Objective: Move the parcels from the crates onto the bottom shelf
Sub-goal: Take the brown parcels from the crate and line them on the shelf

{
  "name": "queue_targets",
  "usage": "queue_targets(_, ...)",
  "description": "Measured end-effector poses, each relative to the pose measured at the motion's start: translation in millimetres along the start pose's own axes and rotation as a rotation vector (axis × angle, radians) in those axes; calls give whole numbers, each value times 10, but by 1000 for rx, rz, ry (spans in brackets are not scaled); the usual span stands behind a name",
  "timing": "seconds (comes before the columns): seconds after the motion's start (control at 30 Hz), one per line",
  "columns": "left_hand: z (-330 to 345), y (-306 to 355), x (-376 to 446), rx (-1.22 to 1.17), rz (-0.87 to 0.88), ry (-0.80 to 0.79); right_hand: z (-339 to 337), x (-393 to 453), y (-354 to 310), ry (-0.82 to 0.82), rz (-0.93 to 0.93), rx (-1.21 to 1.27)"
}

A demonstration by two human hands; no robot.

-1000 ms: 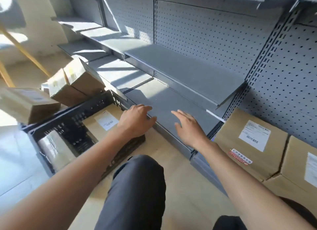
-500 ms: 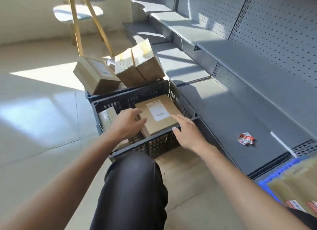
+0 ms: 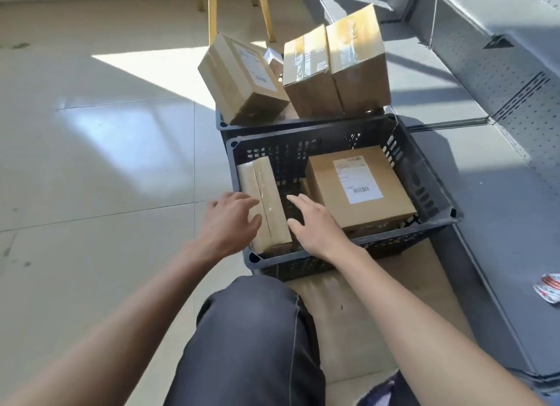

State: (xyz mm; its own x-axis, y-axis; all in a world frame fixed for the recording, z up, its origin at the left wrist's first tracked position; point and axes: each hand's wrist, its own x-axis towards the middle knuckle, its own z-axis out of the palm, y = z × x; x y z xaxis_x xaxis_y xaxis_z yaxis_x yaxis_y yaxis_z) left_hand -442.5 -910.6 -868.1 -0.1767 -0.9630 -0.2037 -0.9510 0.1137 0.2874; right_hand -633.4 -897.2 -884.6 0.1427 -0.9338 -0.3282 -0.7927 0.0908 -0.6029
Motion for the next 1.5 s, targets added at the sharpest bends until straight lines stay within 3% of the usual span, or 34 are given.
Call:
queue_targets(0.5, 368, -299, -11, -3, -26, -52, 512, 392, -6, -163, -69, -141)
queue_targets(0.73, 389, -290, 2, 0, -13, -68, 487, 418, 54, -159, 0, -117)
queue_targets(1.1, 408, -301, 4, -23, -19, -45, 688, 454, 112, 8, 100, -186)
queue_targets(1.5, 178, -91, -64, -151, -5, -15, -1, 80, 68, 293, 18, -21)
